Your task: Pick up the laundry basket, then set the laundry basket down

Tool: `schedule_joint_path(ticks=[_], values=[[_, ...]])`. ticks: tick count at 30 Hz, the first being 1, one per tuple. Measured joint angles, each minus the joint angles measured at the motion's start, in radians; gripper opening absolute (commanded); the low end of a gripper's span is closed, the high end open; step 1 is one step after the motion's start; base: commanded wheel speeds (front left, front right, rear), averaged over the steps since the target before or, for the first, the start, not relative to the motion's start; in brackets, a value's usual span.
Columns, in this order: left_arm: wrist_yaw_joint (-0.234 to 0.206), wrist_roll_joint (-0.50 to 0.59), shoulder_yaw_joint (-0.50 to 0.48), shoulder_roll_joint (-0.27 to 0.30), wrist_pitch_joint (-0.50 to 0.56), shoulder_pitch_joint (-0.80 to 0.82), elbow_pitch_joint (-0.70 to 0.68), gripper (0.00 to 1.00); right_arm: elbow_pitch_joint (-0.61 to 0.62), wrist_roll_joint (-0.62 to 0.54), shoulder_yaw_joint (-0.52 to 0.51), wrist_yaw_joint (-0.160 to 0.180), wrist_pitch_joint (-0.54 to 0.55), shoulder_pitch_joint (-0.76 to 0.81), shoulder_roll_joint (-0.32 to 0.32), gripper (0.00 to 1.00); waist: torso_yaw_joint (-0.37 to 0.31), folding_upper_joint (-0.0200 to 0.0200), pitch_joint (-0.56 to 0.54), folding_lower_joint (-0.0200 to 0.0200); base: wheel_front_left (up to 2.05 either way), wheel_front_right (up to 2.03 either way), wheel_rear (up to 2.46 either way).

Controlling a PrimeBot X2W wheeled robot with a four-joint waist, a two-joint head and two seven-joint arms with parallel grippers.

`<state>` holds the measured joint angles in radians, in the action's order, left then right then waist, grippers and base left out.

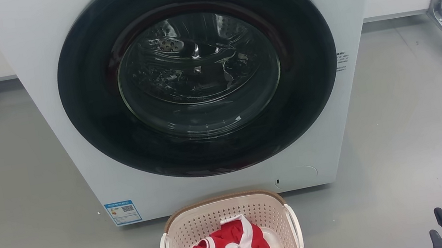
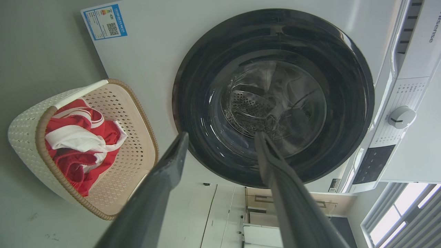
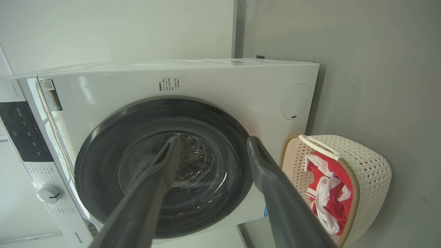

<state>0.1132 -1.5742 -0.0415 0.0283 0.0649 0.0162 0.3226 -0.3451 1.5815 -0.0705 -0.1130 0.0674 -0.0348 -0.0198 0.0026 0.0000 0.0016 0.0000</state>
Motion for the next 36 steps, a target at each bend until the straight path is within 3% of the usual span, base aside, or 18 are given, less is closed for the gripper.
schedule_joint_path(ticks=[14, 33, 36], values=[[-0.04, 0.112, 0.045, 0.001, -0.046, 0.0, -0.048, 1.0, 0.028, -0.135, 0.057, 0.053, -0.05, 0.0, -0.002, 1.0, 0.005, 0.0, 0.001, 0.0, 0.0, 0.0, 0.0], [-0.095, 0.427, 0.117, 0.007, -0.112, 0.0, -0.102, 1.0, 0.053, -0.454, 0.18, 0.097, -0.114, -0.003, -0.015, 1.0, 0.015, 0.0, 0.003, 0.0, 0.0, 0.0, 0.0], [-0.105, 0.522, 0.143, 0.026, -0.129, 0.0, -0.108, 1.0, 0.057, -0.525, 0.207, 0.106, -0.131, -0.004, -0.019, 1.0, 0.017, 0.0, 0.002, 0.0, 0.0, 0.0, 0.0]])
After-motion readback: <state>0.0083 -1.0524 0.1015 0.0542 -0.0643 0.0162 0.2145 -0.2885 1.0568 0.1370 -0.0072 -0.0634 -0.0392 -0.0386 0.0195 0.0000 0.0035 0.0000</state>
